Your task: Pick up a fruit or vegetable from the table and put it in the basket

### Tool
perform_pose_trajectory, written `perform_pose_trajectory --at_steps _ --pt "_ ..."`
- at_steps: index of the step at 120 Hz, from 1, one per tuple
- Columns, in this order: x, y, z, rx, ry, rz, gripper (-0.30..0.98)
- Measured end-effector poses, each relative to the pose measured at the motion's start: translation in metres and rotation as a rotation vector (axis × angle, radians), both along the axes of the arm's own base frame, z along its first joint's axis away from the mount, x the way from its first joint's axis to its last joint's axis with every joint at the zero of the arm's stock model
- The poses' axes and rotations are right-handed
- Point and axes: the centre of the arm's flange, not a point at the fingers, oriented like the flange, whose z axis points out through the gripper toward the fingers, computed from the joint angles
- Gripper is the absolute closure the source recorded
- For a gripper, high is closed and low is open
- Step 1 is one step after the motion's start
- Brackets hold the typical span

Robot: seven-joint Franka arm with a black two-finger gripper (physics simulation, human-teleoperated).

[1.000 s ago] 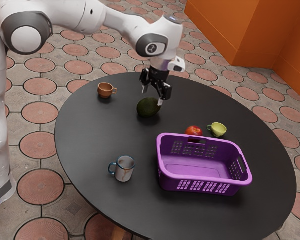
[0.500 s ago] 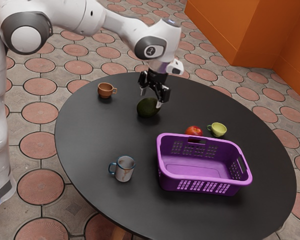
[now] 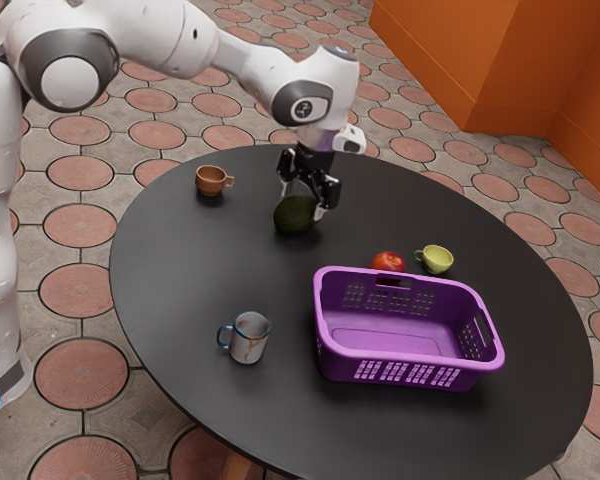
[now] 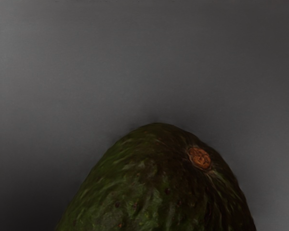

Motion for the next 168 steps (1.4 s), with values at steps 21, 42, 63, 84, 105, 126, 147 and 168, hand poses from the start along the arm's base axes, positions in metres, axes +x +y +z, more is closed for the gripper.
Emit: perform_pose_trajectory --at_steps 21,42,63,84,105,126,147,168 --pt "0.005 0.000 -0.001 0.003 -0.016 -0.009 0.00" --pt "0.006 0.000 -0.002 0.002 -0.021 -0.012 0.00" --pt "0.005 -0.002 -0.004 0.001 -0.019 -0.018 0.00" --pt "0.005 -0.003 -0.009 -0.006 -0.012 -0.019 0.00" --pt "0.004 -0.003 -0.015 -0.014 -0.003 -0.017 0.00" --pt "0.003 -0.004 -0.019 -0.026 0.003 -0.013 0.00" --pt "0.003 -0.005 -0.019 -0.031 0.002 -0.012 0.00" --pt "0.001 -0.005 -0.022 -0.037 0.008 -0.011 0.00"
